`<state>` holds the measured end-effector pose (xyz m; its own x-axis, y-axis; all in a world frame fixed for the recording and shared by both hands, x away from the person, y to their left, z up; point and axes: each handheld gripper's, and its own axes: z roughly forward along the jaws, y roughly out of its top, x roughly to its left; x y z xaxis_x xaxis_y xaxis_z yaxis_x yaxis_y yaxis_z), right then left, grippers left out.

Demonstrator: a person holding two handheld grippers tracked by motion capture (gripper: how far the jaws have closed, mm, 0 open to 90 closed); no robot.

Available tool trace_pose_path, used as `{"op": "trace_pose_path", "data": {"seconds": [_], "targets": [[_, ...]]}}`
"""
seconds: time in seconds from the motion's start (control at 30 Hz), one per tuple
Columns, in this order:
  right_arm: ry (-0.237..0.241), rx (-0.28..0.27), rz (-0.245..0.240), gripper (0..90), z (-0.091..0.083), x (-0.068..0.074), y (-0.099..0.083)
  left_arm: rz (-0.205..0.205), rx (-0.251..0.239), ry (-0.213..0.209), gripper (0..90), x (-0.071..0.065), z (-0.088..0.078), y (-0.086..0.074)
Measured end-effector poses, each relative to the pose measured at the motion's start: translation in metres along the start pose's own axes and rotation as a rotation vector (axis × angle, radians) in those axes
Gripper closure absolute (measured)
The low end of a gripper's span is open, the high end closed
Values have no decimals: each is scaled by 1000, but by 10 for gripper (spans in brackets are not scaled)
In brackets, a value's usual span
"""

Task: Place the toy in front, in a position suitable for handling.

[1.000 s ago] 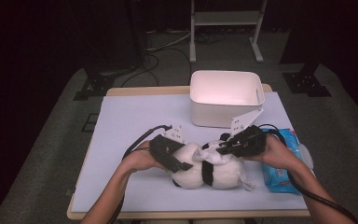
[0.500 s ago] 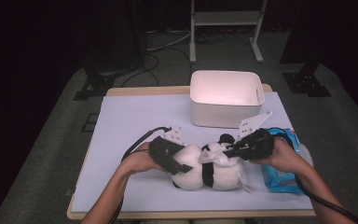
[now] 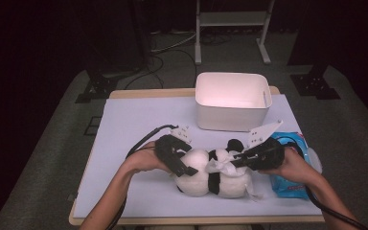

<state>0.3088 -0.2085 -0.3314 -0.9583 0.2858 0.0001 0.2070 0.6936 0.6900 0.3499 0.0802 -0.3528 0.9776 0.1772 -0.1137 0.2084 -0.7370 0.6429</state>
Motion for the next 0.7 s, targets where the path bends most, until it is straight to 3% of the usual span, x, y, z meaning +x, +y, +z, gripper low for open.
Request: {"op": "trace_pose_path", "data": {"seconds": [0.3, 0.47, 0.7], "targets": [[11, 2, -4, 815, -2, 3, -4, -12, 12, -64, 76, 5, 12, 0], [5, -3, -1, 816, -2, 1, -3, 28, 2, -35, 226, 2, 9, 0], [-26, -13, -10, 816, -5, -4, 7, 42, -36, 6, 298, 1, 2, 3]]}}
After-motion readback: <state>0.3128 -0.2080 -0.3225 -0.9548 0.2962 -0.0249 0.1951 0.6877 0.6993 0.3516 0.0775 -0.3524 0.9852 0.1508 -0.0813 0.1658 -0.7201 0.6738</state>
